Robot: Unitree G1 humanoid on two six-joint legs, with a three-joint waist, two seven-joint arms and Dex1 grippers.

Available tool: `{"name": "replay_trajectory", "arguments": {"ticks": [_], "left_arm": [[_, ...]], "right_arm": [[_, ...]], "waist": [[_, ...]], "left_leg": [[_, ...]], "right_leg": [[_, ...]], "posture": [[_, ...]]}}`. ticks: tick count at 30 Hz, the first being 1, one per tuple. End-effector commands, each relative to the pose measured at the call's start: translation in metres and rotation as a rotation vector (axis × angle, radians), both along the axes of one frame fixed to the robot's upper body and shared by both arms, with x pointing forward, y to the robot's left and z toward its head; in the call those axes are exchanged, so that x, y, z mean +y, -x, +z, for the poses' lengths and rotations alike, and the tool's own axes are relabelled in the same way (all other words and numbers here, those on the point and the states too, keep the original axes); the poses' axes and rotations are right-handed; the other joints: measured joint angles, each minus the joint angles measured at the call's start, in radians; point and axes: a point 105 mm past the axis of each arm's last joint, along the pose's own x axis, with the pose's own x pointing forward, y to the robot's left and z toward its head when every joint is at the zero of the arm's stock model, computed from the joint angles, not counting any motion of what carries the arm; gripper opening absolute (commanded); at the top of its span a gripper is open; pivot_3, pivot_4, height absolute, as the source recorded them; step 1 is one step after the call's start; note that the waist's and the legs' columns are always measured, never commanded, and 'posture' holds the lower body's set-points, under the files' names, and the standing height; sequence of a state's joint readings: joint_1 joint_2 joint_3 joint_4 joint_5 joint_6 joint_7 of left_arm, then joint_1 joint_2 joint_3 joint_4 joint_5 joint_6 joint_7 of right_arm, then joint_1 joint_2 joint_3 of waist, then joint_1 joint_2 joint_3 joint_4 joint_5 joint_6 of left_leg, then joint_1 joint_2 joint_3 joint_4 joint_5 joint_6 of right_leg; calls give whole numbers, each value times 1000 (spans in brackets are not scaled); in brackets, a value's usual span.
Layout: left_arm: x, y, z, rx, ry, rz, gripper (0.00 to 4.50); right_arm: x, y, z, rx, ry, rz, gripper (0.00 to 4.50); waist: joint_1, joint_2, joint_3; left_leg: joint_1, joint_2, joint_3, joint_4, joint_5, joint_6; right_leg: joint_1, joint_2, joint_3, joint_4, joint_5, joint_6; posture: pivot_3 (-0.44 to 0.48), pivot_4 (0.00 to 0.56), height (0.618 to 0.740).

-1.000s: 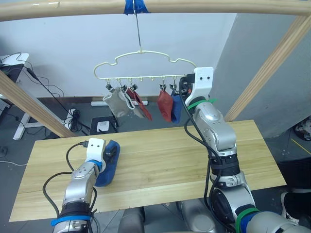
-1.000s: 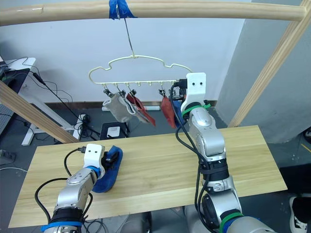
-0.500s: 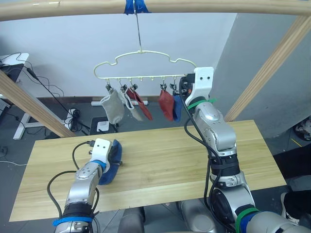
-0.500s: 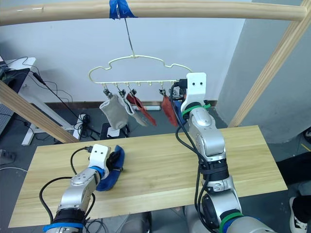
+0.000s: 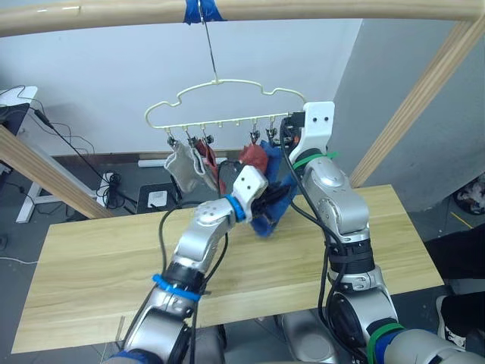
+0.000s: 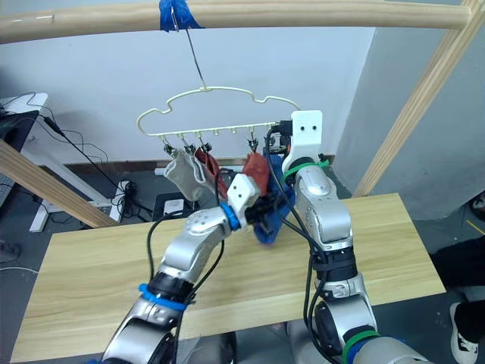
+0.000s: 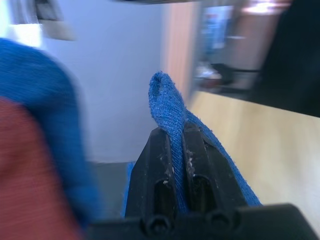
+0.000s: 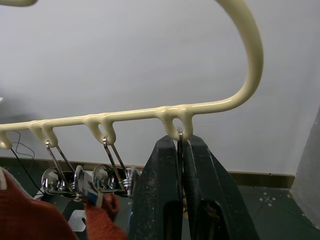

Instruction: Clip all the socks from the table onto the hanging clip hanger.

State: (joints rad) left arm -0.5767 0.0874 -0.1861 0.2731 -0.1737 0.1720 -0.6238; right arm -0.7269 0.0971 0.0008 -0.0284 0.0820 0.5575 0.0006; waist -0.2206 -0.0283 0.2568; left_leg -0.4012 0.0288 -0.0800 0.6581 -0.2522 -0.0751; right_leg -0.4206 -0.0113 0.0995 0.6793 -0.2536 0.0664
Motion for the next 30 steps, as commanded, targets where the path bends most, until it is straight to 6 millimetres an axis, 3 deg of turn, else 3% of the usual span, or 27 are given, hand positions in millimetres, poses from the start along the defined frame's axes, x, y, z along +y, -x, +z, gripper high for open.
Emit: {"name": "replay_trajectory", "arguments": {"ticks": [1, 10, 28, 30], "left_arm": [[-4, -14, 13, -88, 27, 79, 20], [5, -33, 28, -191, 79, 221, 20], [7, -34, 42, -245, 134, 256, 20], [7, -35, 42, -245, 134, 258, 0]], "right_arm": [[3, 6, 17, -59, -20, 19, 0], [5, 6, 17, -58, -19, 24, 0], [3, 5, 12, -36, -7, 10, 0], [2, 5, 12, -39, -8, 5, 761]], "waist": [[-1, 0, 0], [0, 0, 0], [-1, 0, 0], [-1, 0, 0]], "left_leg": [[0, 0, 0, 1, 0, 0], [-1, 0, 0, 1, 0, 0], [-1, 0, 0, 1, 0, 0], [-1, 0, 0, 0, 0, 0]], "right_leg": [[0, 0, 0, 0, 0, 0], [0, 0, 0, 0, 0, 0], [0, 0, 0, 0, 0, 0], [0, 0, 0, 0, 0, 0]], "posture": [[-231, 184, 740], [-236, 185, 740], [-238, 184, 740], [-240, 184, 740]]}}
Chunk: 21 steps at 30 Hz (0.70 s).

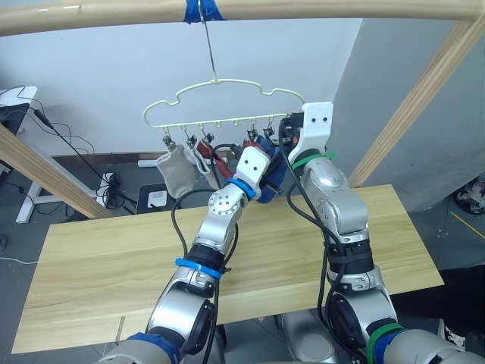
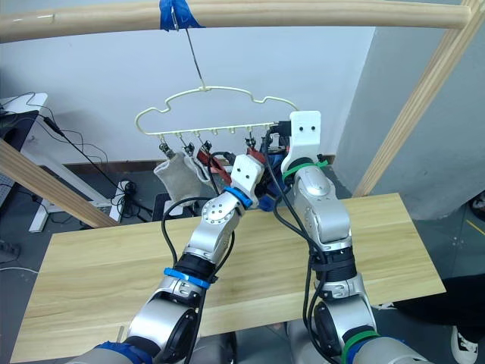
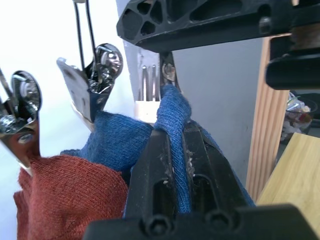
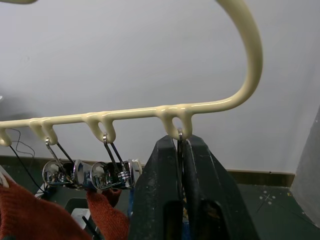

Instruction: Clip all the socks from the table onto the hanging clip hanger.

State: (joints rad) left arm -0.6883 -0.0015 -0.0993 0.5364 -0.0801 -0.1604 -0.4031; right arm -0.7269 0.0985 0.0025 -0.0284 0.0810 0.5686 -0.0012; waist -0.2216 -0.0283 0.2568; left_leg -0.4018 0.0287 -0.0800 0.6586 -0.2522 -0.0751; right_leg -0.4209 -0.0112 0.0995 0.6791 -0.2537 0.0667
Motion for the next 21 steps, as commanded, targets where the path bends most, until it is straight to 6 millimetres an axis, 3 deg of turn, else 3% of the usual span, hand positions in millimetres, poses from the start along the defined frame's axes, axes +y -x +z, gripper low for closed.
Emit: {"name": "replay_trajectory", "arguments": {"ticks": [1, 4, 10, 14, 18, 21], "left_arm": [[-1, -1, 19, -63, 28, 7, 0], [-1, -2, 19, -53, 44, 3, 0], [2, 7, 0, 25, -38, -102, 1759], [14, 24, -16, 63, -148, -219, 2994], [44, 54, -23, 73, -280, -350, 4254], [63, 68, -19, 93, -318, -398, 4455]], "right_arm": [[0, 5, 14, -48, -13, 3, 1114], [-1, 7, 14, -47, -16, 1, 2314], [-10, 26, 17, -66, 24, 66, 4478], [-16, 46, 10, -58, 134, 186, 4500], [-31, 67, 0, -33, 305, 366, 4500], [-38, 75, -5, -23, 397, 454, 4500]], "waist": [[0, 0, 0], [0, 0, 0], [0, 0, 0], [-3, 0, 0], [-5, 0, 0], [-2, 0, 0]], "left_leg": [[0, 0, 0, 0, 0, 0], [0, 0, 0, 0, 0, 0], [0, 0, 0, 0, 0, 0], [0, 0, 0, 0, 0, 0], [0, 0, 0, 0, 0, 0], [1, 1, 0, 0, 0, 0]], "right_leg": [[0, 0, 0, 0, 0, 0], [0, 0, 0, 0, 0, 0], [0, 0, 0, 0, 0, 0], [0, 0, 0, 0, 0, 0], [0, 0, 0, 0, 0, 0], [0, 0, 0, 1, -1, 2]], "posture": [[-240, 183, 740], [-243, 183, 740], [-243, 179, 740], [-242, 173, 740], [-230, 164, 740], [-218, 155, 740]]}}
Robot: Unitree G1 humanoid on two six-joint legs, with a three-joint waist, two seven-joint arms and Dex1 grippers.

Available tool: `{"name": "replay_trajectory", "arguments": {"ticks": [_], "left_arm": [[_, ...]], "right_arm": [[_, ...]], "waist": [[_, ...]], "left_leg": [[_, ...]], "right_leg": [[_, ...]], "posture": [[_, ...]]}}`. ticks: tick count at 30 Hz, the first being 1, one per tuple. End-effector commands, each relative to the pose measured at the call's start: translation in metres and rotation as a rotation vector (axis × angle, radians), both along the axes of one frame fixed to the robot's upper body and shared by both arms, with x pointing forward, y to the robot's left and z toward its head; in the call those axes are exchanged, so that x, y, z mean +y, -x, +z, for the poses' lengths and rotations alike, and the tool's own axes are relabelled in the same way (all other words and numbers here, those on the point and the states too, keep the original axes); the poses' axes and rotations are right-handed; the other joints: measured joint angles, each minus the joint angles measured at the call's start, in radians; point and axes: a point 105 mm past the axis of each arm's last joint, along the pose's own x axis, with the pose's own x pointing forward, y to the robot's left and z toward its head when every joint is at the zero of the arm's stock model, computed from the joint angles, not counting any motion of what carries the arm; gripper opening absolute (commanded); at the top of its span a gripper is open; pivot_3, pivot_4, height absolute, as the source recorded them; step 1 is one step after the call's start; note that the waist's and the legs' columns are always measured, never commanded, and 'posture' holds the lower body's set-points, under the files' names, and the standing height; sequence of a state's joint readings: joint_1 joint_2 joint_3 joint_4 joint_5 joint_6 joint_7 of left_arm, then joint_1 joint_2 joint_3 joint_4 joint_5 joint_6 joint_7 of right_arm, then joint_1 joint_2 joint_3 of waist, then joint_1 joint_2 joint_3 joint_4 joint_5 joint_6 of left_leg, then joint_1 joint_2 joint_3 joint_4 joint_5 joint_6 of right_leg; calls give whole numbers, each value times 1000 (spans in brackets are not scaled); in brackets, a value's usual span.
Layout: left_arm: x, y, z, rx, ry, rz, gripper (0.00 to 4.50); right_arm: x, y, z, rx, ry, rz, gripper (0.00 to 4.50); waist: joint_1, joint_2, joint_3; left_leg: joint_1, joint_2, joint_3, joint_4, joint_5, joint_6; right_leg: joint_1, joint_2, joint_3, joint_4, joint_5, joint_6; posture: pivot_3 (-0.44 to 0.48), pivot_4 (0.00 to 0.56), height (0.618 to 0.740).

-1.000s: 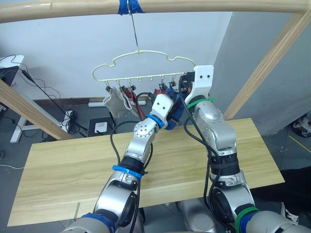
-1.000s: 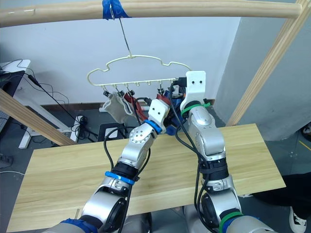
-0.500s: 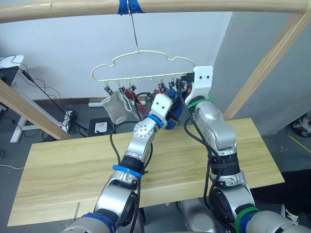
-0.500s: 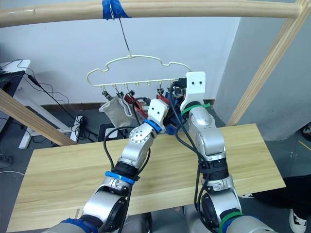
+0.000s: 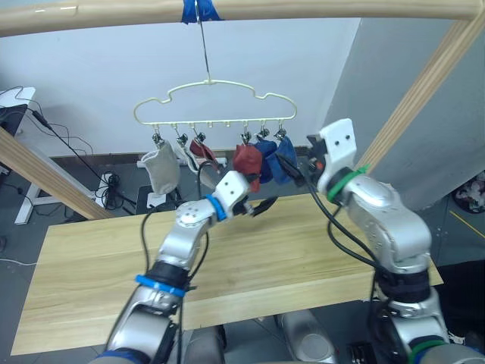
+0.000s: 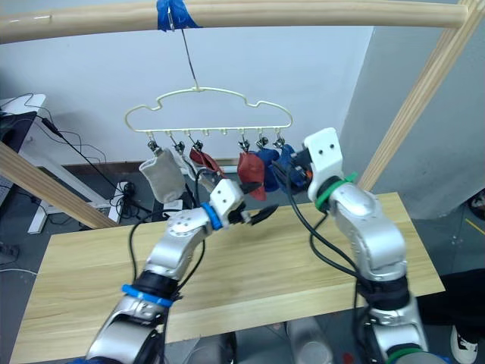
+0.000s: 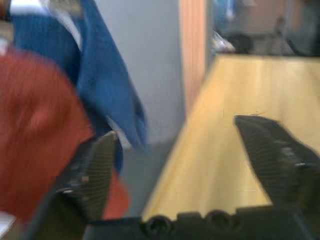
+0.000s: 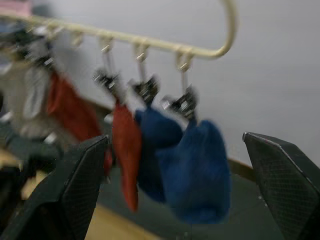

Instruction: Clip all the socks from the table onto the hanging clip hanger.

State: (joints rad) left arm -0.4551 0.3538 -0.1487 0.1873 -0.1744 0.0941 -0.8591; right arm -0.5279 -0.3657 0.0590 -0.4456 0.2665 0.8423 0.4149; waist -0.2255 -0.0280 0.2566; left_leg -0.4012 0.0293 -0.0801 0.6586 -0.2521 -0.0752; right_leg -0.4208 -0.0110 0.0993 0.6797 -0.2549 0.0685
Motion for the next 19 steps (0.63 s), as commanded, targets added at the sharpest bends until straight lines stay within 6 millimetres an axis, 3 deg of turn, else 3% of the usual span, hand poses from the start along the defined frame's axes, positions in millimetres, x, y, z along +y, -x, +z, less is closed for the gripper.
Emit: {"name": "replay_trajectory", "arguments": {"ticks": [1, 5, 7, 9, 13, 16, 19], "left_arm": [[11, 21, 25, -27, 1, -97, 4455], [65, 34, 36, 7, -94, -17, 4455], [102, 37, 44, 26, -143, 96, 4455], [126, 39, 48, 71, -161, 194, 4455], [186, 52, 45, 100, -286, 418, 4455], [210, 58, 46, 123, -264, 501, 4455], [218, 53, 49, 138, -188, 562, 4455]], "right_arm": [[0, 18, 9, -45, 76, 160, 4500], [-17, 29, 5, -40, 210, 268, 4500], [-31, 29, 6, -50, 268, 280, 4500], [-43, 27, 8, -57, 301, 276, 4500], [-69, 27, 13, -59, 355, 279, 4500], [-82, 25, 15, -63, 379, 273, 4500], [-84, 21, 15, -68, 381, 276, 4500]], "waist": [[4, 0, 0], [4, 0, 0], [4, 0, -1], [7, 0, -1], [20, -2, -5], [32, -3, -7], [40, -3, -15]], "left_leg": [[0, 0, 0, 0, 0, 0], [1, 0, 0, 1, 0, 0], [1, 1, 1, 1, 0, 0], [1, 1, 0, 1, 0, 0], [0, 1, 1, 1, 0, 0], [1, 1, 1, 1, 0, 0], [1, 1, 1, 1, 0, 0]], "right_leg": [[0, 0, 0, 0, -1, 2], [1, 0, 0, 0, -2, 3], [1, 0, 0, 0, -2, 3], [0, 1, 0, 0, -2, 3], [0, 0, 0, -1, -2, 3], [0, 0, 0, -1, -2, 2], [0, 0, -1, -1, -1, 1]], "posture": [[-215, 154, 740], [-189, 141, 740], [-172, 135, 740], [-159, 130, 740], [-128, 115, 740], [-104, 102, 740], [-92, 92, 740]]}}
